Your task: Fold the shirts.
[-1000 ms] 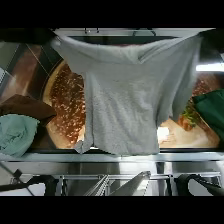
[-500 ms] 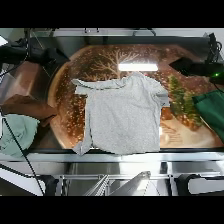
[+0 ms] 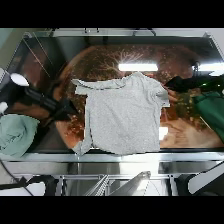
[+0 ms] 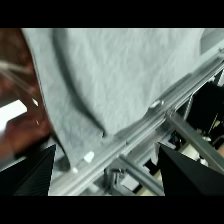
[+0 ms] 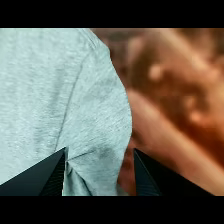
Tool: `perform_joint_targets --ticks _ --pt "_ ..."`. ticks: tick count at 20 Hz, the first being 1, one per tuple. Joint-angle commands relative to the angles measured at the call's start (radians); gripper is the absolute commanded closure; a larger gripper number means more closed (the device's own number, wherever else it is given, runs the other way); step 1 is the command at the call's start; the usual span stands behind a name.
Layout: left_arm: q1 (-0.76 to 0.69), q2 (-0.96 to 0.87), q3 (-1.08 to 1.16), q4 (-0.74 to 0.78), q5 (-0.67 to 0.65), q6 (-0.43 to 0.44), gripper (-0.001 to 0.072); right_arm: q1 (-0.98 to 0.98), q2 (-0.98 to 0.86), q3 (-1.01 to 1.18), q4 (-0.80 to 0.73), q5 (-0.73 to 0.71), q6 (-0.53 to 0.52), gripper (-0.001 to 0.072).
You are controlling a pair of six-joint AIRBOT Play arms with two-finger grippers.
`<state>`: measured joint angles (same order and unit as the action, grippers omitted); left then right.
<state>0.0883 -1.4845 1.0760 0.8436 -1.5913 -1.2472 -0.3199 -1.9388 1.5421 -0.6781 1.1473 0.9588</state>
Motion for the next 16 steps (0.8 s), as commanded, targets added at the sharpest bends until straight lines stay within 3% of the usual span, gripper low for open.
perform_joint_targets --ticks 1,11,12,15,16 --pt "-0.042 0.110 -0.272 0.029 0.074 -0.024 0.0000 0.018 -0.076 0.043 -0.012 0.031 0.031 0.0230" --pt "-0.061 0.152 -0.553 0.028 0.155 -0.074 0.0000 0.087 -0.094 0.045 -0.014 0.052 0.041 0.0238" --pt "-0.061 0.152 -0.562 0.027 0.177 -0.073 0.0001 0.096 -0.094 0.045 -0.011 0.058 0.040 0.0289" --pt "-0.061 0.152 -0.566 0.020 0.277 -0.072 0.0009 0.116 -0.095 0.048 -0.011 0.062 0.040 0.0311" --pt "-0.061 0.152 -0.565 0.016 0.319 -0.071 0.0010 0.120 -0.095 0.049 -0.011 0.063 0.040 0.0393"
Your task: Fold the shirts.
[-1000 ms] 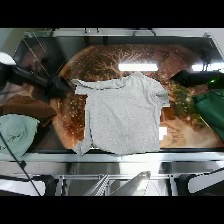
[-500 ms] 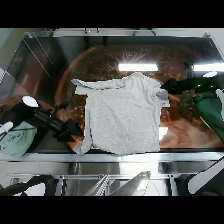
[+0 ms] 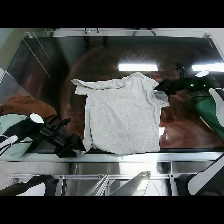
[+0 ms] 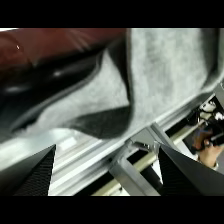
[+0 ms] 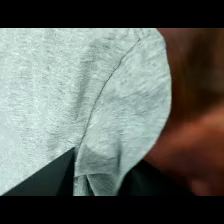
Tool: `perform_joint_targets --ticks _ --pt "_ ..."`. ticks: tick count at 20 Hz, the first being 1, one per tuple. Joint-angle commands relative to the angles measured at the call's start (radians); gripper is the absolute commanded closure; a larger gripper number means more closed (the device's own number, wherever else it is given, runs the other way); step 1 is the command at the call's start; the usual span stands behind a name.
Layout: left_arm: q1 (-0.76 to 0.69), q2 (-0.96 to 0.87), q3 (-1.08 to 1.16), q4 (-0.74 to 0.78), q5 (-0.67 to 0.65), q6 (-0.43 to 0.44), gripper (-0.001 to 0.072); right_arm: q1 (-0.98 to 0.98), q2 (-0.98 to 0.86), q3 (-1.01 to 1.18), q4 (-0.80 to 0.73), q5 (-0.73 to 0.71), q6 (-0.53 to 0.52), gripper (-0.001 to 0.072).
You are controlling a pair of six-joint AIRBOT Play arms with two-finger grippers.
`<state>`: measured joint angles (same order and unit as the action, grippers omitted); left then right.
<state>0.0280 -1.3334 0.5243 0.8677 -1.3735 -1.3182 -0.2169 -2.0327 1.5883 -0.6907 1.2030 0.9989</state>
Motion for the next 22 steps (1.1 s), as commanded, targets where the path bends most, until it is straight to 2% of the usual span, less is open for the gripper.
perform_joint_targets --ticks 1,2,3,4,5,6,7,8,9,10,13,16,19,22 --pt "-0.001 0.001 -0.013 -0.008 0.140 0.000 0.0099 0.019 -0.001 0.003 0.002 0.007 0.001 0.0423" --pt "-0.001 0.001 -0.013 -0.007 0.169 0.003 0.0297 0.019 -0.001 0.003 0.003 0.007 0.001 0.0423" --pt "-0.001 0.001 -0.014 -0.007 0.185 0.010 0.0365 0.019 -0.001 0.003 0.006 0.007 0.001 0.0424" --pt "-0.001 0.001 -0.014 -0.006 0.195 0.011 0.0365 0.019 -0.001 0.003 0.013 0.007 0.001 0.0428" --pt "-0.001 0.001 -0.014 -0.006 0.200 0.011 0.0365 0.018 0.000 0.003 0.020 0.010 0.001 0.0502" --pt "-0.001 0.001 -0.014 -0.006 0.200 0.011 0.0367 0.018 0.000 0.003 0.023 0.010 0.001 0.0521" --pt "-0.001 0.001 -0.014 -0.006 0.206 0.016 0.0473 0.018 0.000 0.003 0.029 0.010 0.001 0.0524" --pt "-0.001 0.001 -0.014 -0.008 0.216 0.041 0.0702 0.017 0.000 0.003 0.038 0.010 0.001 0.0612" --pt "-0.001 0.001 -0.013 -0.008 0.235 0.043 0.0695 0.015 0.000 0.003 0.048 0.010 0.001 0.0637" --pt "0.000 0.001 -0.010 -0.026 0.246 0.048 0.0694 0.010 0.000 0.003 0.055 0.010 0.001 0.0706" --pt "0.003 0.001 0.108 -0.042 0.240 0.072 0.0695 -0.031 0.016 0.004 0.090 0.011 0.001 0.0702" --pt "0.003 -0.018 0.364 0.024 0.251 0.066 0.0695 -0.112 0.074 0.003 0.089 0.063 0.005 0.0702" --pt "-0.006 -0.146 0.675 0.172 0.213 0.030 0.0695 -0.178 0.132 -0.042 0.087 0.176 0.012 0.0703" --pt "0.008 -0.308 0.976 0.282 0.188 -0.016 0.0695 -0.194 0.254 -0.256 0.082 0.185 -0.008 0.0703"
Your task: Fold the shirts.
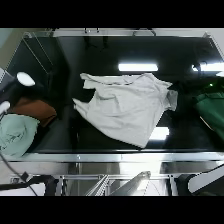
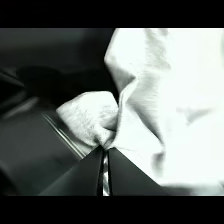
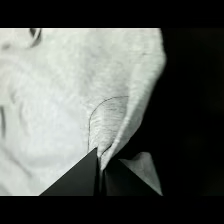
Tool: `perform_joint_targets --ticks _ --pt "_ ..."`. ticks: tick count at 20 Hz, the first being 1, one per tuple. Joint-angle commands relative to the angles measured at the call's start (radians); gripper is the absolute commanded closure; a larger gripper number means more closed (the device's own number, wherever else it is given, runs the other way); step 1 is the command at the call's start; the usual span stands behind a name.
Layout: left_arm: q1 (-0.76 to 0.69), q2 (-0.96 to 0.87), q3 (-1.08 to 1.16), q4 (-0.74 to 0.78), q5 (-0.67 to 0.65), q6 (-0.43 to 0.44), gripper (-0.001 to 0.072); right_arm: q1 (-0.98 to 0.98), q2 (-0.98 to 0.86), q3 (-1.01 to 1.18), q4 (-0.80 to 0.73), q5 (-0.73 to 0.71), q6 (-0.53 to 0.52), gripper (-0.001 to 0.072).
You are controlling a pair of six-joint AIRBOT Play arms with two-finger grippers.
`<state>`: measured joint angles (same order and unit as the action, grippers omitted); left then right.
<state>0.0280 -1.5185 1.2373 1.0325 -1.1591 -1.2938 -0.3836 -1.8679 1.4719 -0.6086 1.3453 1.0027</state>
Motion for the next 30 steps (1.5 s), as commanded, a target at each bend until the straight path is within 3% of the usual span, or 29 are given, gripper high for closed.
perform_joint_targets --ticks 1,5,7,9,11,13,14,17,21,24,30 --pt "0.015 -0.164 0.340 0.120 -0.030 -0.045 0.0695 -0.023 0.148 -0.246 0.003 0.026 -0.024 0.0703" --pt "0.047 -0.278 0.564 0.121 -0.021 -0.050 0.0695 0.032 0.439 -0.692 0.003 -0.143 -0.021 0.0703" --pt "0.068 -0.329 0.644 0.120 -0.034 -0.050 0.0695 0.087 0.599 -0.905 0.004 -0.285 0.063 0.0702" --pt "0.076 -0.393 0.726 0.119 -0.104 -0.050 0.0695 0.169 0.741 -1.080 0.016 -0.414 0.152 0.0701" --pt "0.076 -0.444 0.798 0.119 -0.197 -0.049 0.0664 0.236 0.841 -1.165 0.055 -0.481 0.165 0.0671" --pt "0.076 -0.454 0.835 0.118 -0.270 -0.050 0.0153 0.240 0.891 -1.165 0.056 -0.480 0.165 0.0351" --pt "0.081 -0.444 0.834 0.119 -0.293 -0.050 -0.0013 0.230 0.906 -1.157 0.052 -0.478 0.164 0.0317" --pt "0.118 -0.388 0.775 0.119 -0.403 -0.061 -0.0002 0.152 0.909 -1.098 -0.011 -0.446 0.139 0.0317" --pt "0.167 -0.258 0.467 0.119 -0.437 -0.053 -0.0001 0.006 0.771 -0.863 -0.106 -0.393 0.006 0.0317" --pt "0.201 -0.201 0.315 0.116 -0.282 -0.047 -0.0001 0.015 0.550 -0.590 -0.103 -0.335 -0.093 0.0317" --pt "0.211 -0.207 0.301 0.059 0.126 -0.037 0.0013 0.154 0.128 -0.158 -0.006 -0.233 -0.052 0.0317"
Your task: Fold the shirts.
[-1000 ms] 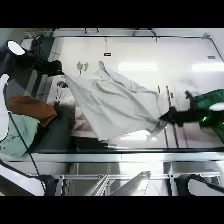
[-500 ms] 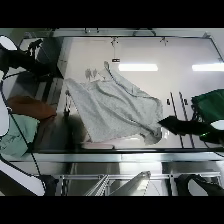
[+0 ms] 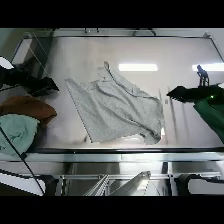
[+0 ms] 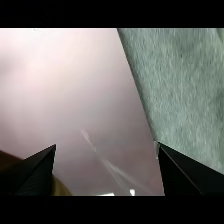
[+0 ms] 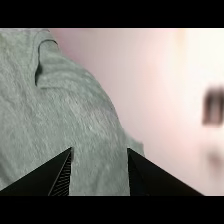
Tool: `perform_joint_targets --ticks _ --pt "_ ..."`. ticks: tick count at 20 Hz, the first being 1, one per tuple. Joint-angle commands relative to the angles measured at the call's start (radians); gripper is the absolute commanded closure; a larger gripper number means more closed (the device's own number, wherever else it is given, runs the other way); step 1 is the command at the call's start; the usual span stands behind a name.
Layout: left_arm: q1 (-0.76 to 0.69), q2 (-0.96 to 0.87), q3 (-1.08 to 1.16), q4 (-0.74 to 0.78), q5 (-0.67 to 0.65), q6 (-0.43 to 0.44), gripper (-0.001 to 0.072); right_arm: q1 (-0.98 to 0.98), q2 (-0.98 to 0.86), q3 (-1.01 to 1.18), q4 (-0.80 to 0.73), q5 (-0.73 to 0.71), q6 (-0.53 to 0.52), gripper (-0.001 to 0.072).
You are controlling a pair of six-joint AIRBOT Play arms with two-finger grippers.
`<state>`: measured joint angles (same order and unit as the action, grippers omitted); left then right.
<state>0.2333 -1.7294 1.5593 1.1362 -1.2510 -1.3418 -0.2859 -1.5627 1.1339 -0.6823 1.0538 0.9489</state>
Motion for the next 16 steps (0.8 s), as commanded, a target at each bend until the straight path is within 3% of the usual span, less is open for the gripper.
perform_joint_targets --ticks 1,2,8,16 --pt "0.007 -0.006 -0.019 -0.085 0.267 0.035 0.0112 0.081 -0.223 0.218 0.094 0.062 0.019 0.0317" --pt "0.007 -0.029 -0.003 -0.115 0.278 0.060 0.0169 0.105 -0.261 0.251 0.107 0.063 0.043 0.0317" --pt "-0.015 -0.272 0.233 -0.144 0.081 0.071 0.0165 0.253 -0.354 0.316 0.108 0.060 0.100 0.0322" --pt "-0.087 -0.469 0.428 -0.145 0.035 0.070 0.0165 0.346 -0.419 0.324 0.174 -0.025 0.140 0.0332"
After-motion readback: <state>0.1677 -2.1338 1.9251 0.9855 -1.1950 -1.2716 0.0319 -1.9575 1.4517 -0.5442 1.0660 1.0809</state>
